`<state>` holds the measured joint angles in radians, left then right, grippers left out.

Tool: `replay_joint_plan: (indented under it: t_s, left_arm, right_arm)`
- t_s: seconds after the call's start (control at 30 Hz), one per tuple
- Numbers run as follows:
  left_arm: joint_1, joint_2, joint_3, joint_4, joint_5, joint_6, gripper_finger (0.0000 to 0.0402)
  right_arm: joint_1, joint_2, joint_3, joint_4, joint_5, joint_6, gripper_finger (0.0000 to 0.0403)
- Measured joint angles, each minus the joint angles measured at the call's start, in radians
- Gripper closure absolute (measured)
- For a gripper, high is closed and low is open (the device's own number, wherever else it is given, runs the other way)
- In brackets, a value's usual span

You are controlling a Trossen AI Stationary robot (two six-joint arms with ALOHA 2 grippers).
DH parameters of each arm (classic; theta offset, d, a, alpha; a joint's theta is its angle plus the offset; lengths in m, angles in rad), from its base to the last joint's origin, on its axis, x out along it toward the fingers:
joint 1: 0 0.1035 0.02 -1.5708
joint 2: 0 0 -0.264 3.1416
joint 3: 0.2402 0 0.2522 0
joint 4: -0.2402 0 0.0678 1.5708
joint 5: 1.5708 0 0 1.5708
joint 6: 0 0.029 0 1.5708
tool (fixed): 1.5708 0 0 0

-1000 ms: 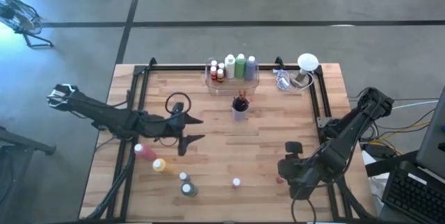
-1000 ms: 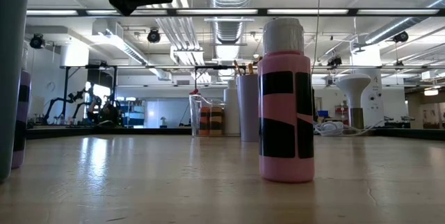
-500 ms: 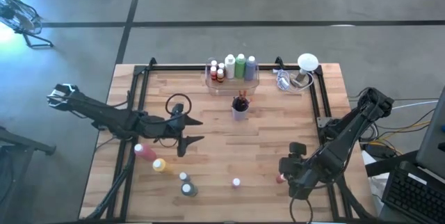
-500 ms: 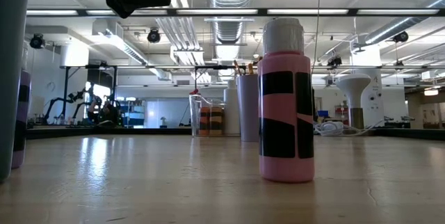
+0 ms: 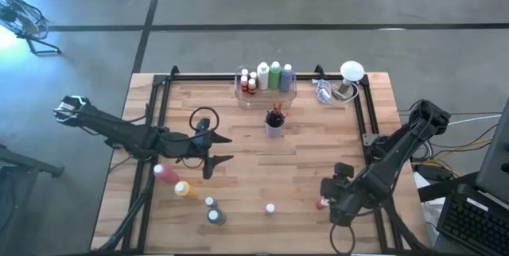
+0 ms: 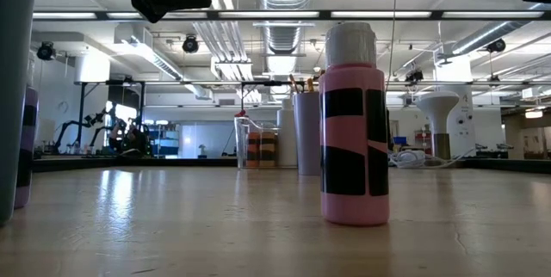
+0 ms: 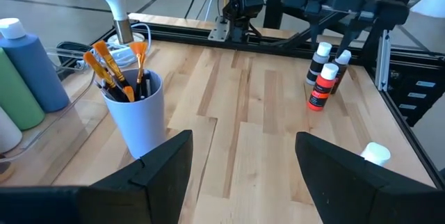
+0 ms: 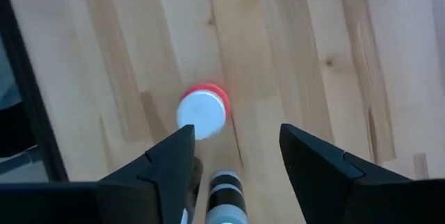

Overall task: Pick & Place Paint Supplies
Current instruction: Put the pink paint bottle into the transparent bin

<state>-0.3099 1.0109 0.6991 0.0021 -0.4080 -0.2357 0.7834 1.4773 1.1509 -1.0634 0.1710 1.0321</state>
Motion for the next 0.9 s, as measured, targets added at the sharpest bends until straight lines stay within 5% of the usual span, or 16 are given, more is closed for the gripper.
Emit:
replay_joint_plan:
  t_s: [0.63, 0.9]
  left_arm:
    - [-0.002, -0.001, 0.004, -0.008, 0.000, -0.009, 0.0142]
    - [-0.076, -0.008, 0.140, -0.306, 0.006, -0.081, 0.0143]
  right_arm:
    - [-0.029, 0.000, -0.054, 0.121, -0.039, -0.072, 0.0147]
    - [-0.047, 0.000, 0.003, 0.122, 0.071, -0.238, 0.0166]
